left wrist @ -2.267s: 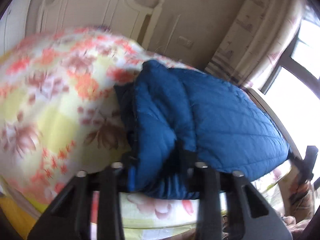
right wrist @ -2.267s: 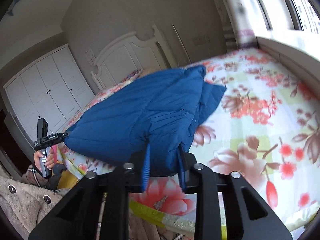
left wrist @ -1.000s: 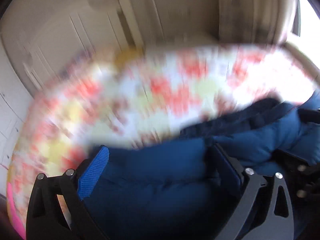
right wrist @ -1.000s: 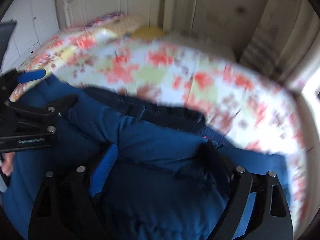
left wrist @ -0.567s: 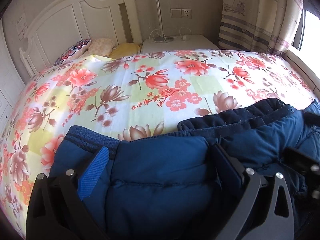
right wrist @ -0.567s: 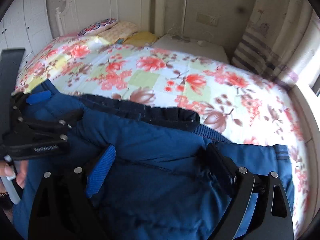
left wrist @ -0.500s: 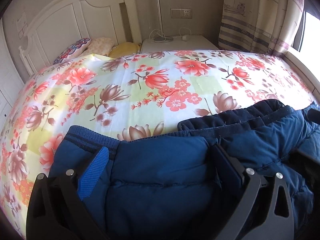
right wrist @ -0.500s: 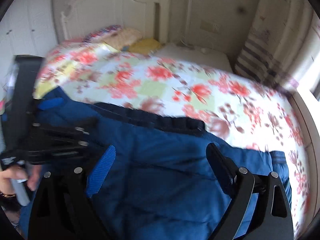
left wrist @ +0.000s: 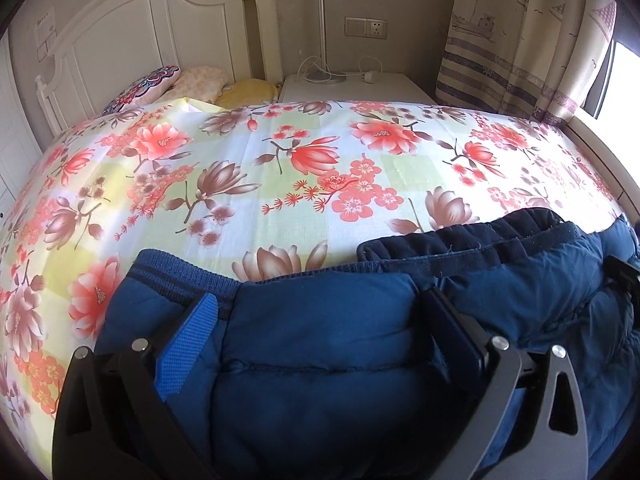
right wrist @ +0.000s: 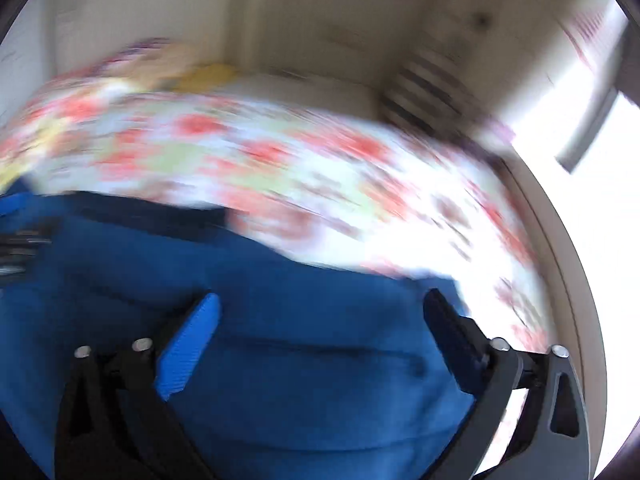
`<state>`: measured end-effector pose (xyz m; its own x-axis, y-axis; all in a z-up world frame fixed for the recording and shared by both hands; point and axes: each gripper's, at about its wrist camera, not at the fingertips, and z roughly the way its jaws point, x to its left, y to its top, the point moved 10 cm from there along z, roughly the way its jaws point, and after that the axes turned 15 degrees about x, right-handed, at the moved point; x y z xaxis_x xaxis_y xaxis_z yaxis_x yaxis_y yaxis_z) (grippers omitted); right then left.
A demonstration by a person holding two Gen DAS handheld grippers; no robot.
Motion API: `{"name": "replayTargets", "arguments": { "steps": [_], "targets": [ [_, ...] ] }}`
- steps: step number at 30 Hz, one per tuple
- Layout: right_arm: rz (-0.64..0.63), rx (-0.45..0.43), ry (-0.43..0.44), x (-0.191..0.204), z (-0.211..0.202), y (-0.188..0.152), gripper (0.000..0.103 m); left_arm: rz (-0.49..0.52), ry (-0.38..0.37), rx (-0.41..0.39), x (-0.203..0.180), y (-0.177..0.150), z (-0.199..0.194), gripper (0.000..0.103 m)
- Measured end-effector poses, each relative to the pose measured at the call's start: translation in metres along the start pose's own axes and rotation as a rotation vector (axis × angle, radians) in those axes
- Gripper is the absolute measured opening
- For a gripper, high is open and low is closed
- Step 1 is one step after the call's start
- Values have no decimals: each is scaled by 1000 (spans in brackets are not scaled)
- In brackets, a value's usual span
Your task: Fold large clothes
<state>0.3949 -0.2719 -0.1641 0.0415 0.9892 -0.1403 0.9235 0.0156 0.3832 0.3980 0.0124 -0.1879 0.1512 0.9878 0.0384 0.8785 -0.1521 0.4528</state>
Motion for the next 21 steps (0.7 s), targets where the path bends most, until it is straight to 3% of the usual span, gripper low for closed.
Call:
{"name": "replayTargets", "arguments": {
  "steps": [1, 2, 3, 6, 7, 9, 12, 14, 16, 20, 21],
  "targets": [
    [78, 39, 165, -12, 13, -5, 99, -1, -2, -1, -1, -1, 0, 101],
    [131, 61, 260, -19, 21, -7, 99, -2, -5, 0, -1, -1, 0, 101],
    [157, 63, 299, -23, 24, -6, 99, -3, -4, 2, -1, -1, 0, 101],
    [111, 55, 207, -16, 25, -5, 99, -27, 18, 48, 0, 0, -2, 101],
    [104, 55, 193, -15, 25, -4, 99, -51, 36, 46, 0, 1, -9, 92],
    [112, 57, 211, -17, 28, -5, 99, -46, -5, -48, -24, 8, -49, 89],
    [112, 52, 208, -16, 28, -5, 99, 110, -2, -121, -86, 10, -81, 96],
    [114, 51, 212, -14, 28, -7, 99, 226, 60, -78, -120, -1, -62, 100],
    [120, 48, 221, -16, 27, -7, 99, 310, 145, 14, -135, -17, -22, 101],
    [121, 47, 218, -15, 26, -8, 99, 227, -51, 84, -120, -21, -12, 101],
    [121, 46, 217, -15, 26, -8, 99, 224, -42, 76, -110, -19, -16, 101]
  ]
}}
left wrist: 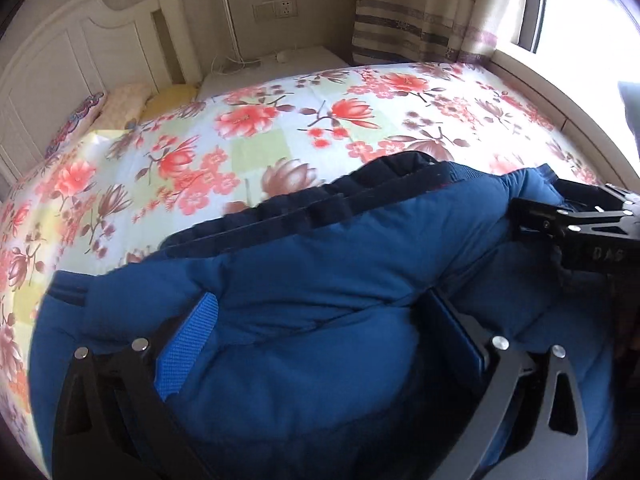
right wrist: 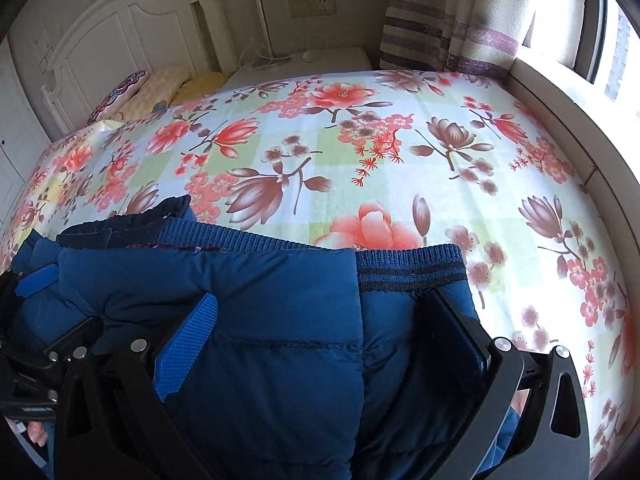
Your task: Fold large clothes
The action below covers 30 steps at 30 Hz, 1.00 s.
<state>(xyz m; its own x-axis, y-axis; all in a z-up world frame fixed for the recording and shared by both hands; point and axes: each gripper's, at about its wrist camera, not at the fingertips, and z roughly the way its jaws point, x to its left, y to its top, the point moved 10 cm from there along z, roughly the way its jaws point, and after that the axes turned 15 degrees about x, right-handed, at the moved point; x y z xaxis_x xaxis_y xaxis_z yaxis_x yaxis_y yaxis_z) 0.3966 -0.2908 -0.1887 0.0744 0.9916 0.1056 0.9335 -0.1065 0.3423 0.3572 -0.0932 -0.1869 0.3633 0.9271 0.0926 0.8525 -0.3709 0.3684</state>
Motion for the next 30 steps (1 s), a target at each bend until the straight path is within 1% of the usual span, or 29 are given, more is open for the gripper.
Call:
{"name": "replayTargets", "arguments": {
  "steps": [1, 2, 3, 4, 5, 6, 7, 8, 9, 10, 11, 13, 16, 18, 19, 20, 21, 22, 23, 25, 26, 27, 28, 29, 30],
  "targets": [
    [2, -2, 3, 0, -1, 0, 99, -19, 29, -24, 12, 1, -10, 101],
    [3, -3, 7, -1, -1, 0, 99, -70, 68, -64, 35, 1, -23, 101],
    [5, -5, 11, -1, -1, 0, 99, -134, 91, -93, 62, -1, -34, 101],
    [6, -5, 13, -1, -1, 0, 99, -179, 102, -103, 81, -4, -39, 101],
    [6, -5, 12, -1, -1, 0, 99, -256, 117, -87, 115, -13, -39, 101],
    [5, -5, 9, -1, 0, 0, 99, -304, 130, -50, 138, -22, -31, 101],
    [5, -5, 8, -2, 0, 0, 99, -329, 142, -16, 152, -29, -21, 101],
    [5, -4, 8, -2, 0, 0, 99, -376, 139, 70, 173, -46, 5, 101],
    [7, -5, 13, -2, 0, 0, 99, -412, 34, 97, 175, -53, 19, 101],
    [8, -4, 11, -1, 0, 0, 99, -456, -51, 98, 176, -57, 24, 101],
    [7, -6, 7, 0, 0, 0, 99, -491, -96, 80, 179, -58, 23, 101],
    [9, -6, 7, 0, 0, 0, 99, -479, -61, 83, 174, -56, 23, 101],
    [1, 4, -14, 1, -2, 0, 98, -466, -5, 58, 168, -55, 18, 101],
    [15, -12, -93, 0, -17, -2, 98, -466, 10, 44, 172, -54, 16, 101],
    [18, -39, -113, 8, -32, -6, 98, -466, 16, 38, 180, -54, 16, 101],
    [-2, -68, -89, 21, -44, -8, 98, -467, 36, 30, 179, -54, 14, 101],
    [-62, -110, -34, 47, -62, -14, 98, -463, 49, 28, 183, -53, 13, 101],
    [-116, -135, -6, 67, -72, -20, 98, -457, 69, 25, 186, -52, 13, 101],
    [-199, -153, 11, 96, -82, -30, 98, -453, 85, 21, 188, -54, 10, 101],
    [-380, -112, 19, 148, -76, -56, 98, -443, 119, 14, 189, -55, 5, 101],
    [-439, -89, 10, 163, -67, -66, 98, -440, 132, 11, 188, -55, 4, 101],
    [-508, -52, -31, 176, -50, -79, 98, -439, 140, 7, 189, -54, 4, 101],
    [-529, -41, -63, 178, -39, -84, 98, -441, 148, 2, 188, -55, 2, 101],
    [-514, -39, -39, 176, -37, -84, 98, -441, 153, -1, 189, -55, 1, 101],
    [-481, -21, 5, 169, -38, -83, 98, -441, 156, -6, 189, -55, 0, 101]
  ]
}}
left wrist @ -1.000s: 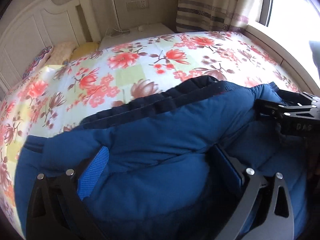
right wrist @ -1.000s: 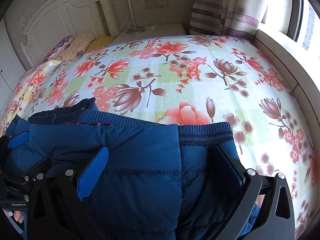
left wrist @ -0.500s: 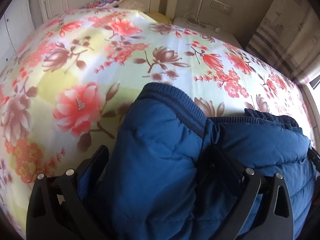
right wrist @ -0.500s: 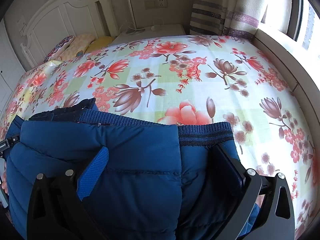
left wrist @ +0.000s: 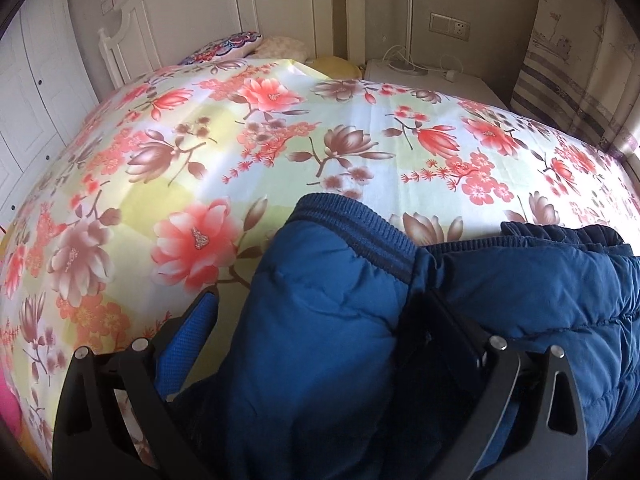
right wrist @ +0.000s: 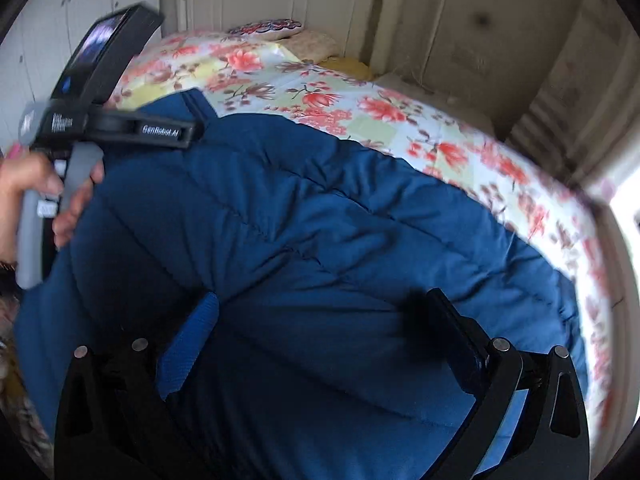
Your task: Fold large clothes
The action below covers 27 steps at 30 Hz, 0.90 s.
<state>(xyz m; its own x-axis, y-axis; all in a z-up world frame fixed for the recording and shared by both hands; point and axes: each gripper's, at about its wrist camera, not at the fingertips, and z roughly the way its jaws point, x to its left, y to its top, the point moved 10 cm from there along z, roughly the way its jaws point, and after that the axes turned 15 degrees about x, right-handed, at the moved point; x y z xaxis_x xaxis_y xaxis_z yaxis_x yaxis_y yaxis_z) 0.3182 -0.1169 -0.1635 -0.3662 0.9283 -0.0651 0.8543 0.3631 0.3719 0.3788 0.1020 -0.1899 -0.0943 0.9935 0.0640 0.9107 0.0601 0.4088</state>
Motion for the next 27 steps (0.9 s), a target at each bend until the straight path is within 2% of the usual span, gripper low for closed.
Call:
{"name": "replayTargets", "arguments": {
  "steps": [1, 4, 6, 8, 10, 11, 14, 16, 17, 19, 20, 23, 25, 27],
  "targets": [
    [34, 3, 8, -12, -4, -3, 98, 0, 2, -3, 0, 0, 0, 101],
    [165, -31, -74, -66, -20, -16, 98, -1, -3, 4, 0, 0, 1, 101],
    [340, -37, -78, -124, -24, -39, 98, -3, -9, 4, 1, 1, 2, 101],
    [448, -23, -32, -162, -12, -60, 98, -5, -13, 6, 0, 0, 2, 101],
    [478, -41, 106, -172, -1, -66, 99, -4, -9, 4, -1, 0, 2, 101],
    [475, -33, 99, -172, 0, -66, 98, -4, -5, 2, -1, 0, 1, 101],
    [416, -2, -35, -167, 5, -60, 98, -6, -10, 3, 0, 0, 2, 101],
    [418, -1, -34, -167, 5, -60, 98, -10, -24, 10, 1, 0, 1, 100],
    [432, -8, -31, -170, 1, -61, 98, -10, -4, 2, 2, 0, -4, 100],
    [445, -50, -117, -170, -20, -62, 98, 8, 53, -88, 1, -3, -35, 97],
    [429, -73, -126, -153, -28, -59, 98, 24, 34, -142, -6, -8, -56, 97],
    [299, -140, -121, -109, -60, -44, 98, 131, -64, -214, -46, -37, -104, 101],
    [156, -138, -142, -68, -69, -37, 98, 206, -94, -222, -71, -62, -120, 101],
    [40, -90, -147, -37, -58, -40, 98, 316, -102, -205, -99, -95, -114, 101]
  ]
}}
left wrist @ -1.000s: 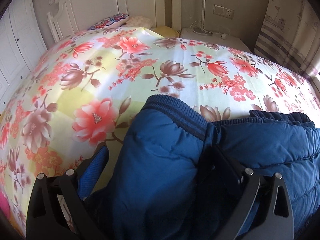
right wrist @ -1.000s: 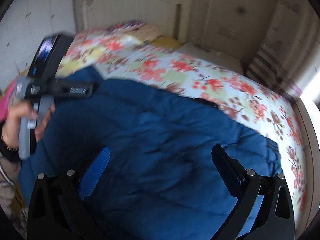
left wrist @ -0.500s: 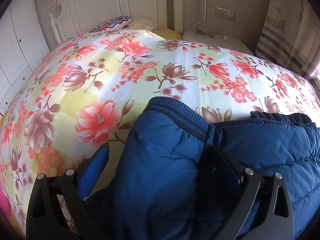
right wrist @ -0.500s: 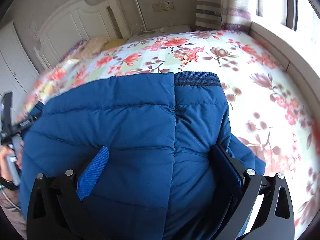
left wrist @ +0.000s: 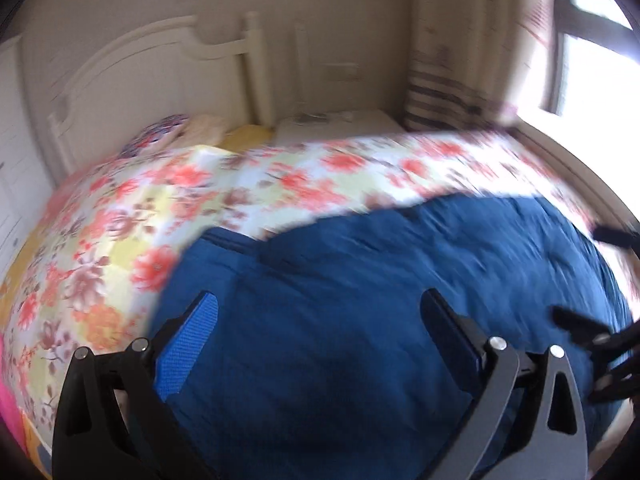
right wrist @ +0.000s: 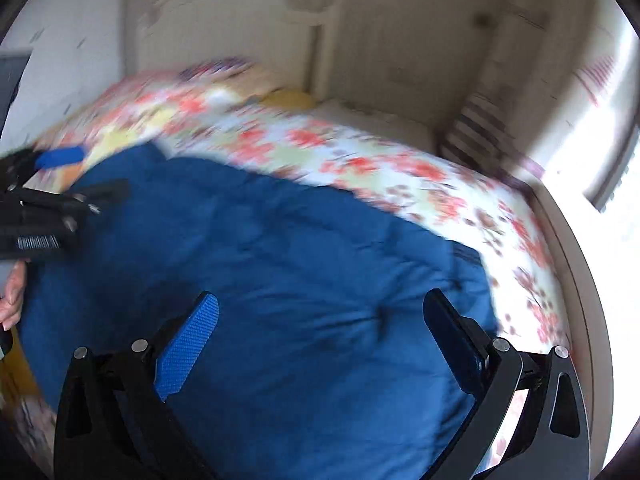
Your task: Fold large clothes
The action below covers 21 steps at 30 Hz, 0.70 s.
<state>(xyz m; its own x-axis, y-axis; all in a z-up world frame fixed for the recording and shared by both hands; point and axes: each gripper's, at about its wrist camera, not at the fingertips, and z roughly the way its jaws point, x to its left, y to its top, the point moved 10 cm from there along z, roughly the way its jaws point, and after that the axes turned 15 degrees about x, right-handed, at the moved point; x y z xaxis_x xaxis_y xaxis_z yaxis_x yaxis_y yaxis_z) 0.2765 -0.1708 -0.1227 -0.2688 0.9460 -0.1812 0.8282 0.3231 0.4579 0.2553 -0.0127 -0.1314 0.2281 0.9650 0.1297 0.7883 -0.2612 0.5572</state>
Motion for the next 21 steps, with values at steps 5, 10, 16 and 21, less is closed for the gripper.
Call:
{"name": "replayTargets", "arguments": {
  "steps": [5, 10, 16, 21],
  "targets": [
    [-3, 52, 122, 17, 40, -16, 98, 31, 28, -28, -11, -29, 38, 101],
    [13, 46, 99, 0, 31, -18, 98, 20, 57, -11, -2, -31, 28, 101],
    [298, 31, -48, -105, 24, -39, 98, -159, 163, -13, 81, -45, 13, 101],
    [416, 53, 100, -128, 52, -55, 98, -280, 16, 29, 113, -57, 42, 101]
  ]
}}
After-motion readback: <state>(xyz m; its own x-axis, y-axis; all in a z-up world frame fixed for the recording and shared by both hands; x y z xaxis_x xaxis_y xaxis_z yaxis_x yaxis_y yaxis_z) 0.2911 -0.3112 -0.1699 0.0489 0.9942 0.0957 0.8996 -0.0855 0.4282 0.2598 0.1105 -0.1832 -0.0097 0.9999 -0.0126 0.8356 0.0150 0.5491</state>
